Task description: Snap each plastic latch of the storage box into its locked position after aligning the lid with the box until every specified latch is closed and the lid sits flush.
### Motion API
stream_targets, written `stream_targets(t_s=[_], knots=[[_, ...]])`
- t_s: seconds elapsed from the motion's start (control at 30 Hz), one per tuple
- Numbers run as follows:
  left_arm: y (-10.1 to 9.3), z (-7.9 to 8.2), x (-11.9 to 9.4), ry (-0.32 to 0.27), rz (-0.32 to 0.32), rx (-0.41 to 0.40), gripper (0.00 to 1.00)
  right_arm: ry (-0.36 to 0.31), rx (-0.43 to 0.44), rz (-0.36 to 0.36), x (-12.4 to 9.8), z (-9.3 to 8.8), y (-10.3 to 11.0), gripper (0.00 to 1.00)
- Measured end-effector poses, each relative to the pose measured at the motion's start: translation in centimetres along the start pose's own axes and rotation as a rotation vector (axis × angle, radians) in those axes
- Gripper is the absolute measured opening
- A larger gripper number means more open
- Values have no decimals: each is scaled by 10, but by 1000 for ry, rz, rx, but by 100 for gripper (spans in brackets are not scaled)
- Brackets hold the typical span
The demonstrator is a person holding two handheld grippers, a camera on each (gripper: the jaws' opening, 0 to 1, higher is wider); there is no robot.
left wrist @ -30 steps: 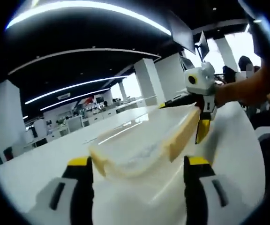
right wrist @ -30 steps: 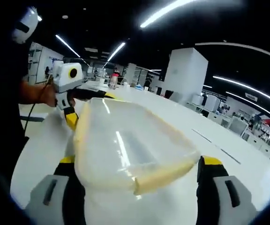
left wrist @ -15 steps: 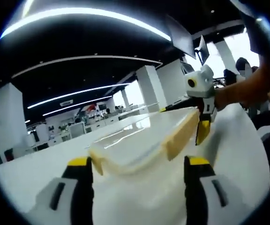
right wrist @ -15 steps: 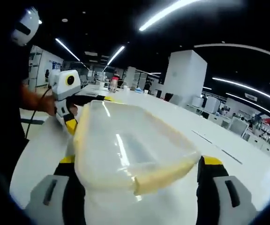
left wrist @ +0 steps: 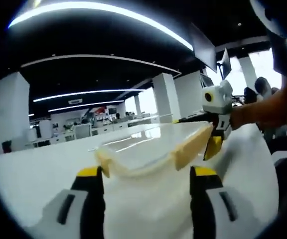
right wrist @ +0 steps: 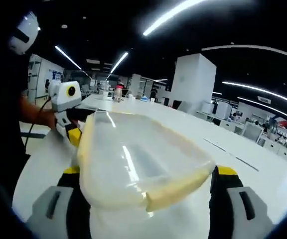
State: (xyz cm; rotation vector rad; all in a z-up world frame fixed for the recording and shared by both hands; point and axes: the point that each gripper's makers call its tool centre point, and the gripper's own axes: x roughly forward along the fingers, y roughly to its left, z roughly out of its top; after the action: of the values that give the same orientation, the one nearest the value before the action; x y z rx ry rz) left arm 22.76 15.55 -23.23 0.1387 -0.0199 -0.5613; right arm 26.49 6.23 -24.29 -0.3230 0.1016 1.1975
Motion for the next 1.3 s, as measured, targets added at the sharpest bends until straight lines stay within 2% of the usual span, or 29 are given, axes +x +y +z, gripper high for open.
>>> stream_targets(t_s=[0.13,0.23,0.27,0.3,0.43,0.67,1.3], knots=[[-1,0,0,3,-3,-8,67,-6,5,-3,0,0,1,100],[-2,0,1,12,-4,-24,64,-39,16,-12,1,1,1,100],[-5,-3,7,10,-4,-79,64,-43,21,-16,2,2,1,100],[-3,-6,8,20,7,-48,65,-45,21,-14,0,2,0,100],[-3,-2,1,17,7,-47,65,-36,20,-14,-1,3,0,100],[-5,-1,0,14,2,-38,67,-50,17,-17,-1,4,-1,100],[1,-1,-1,14,-20,-30,67,-22,1,-31,1,3,0,100]])
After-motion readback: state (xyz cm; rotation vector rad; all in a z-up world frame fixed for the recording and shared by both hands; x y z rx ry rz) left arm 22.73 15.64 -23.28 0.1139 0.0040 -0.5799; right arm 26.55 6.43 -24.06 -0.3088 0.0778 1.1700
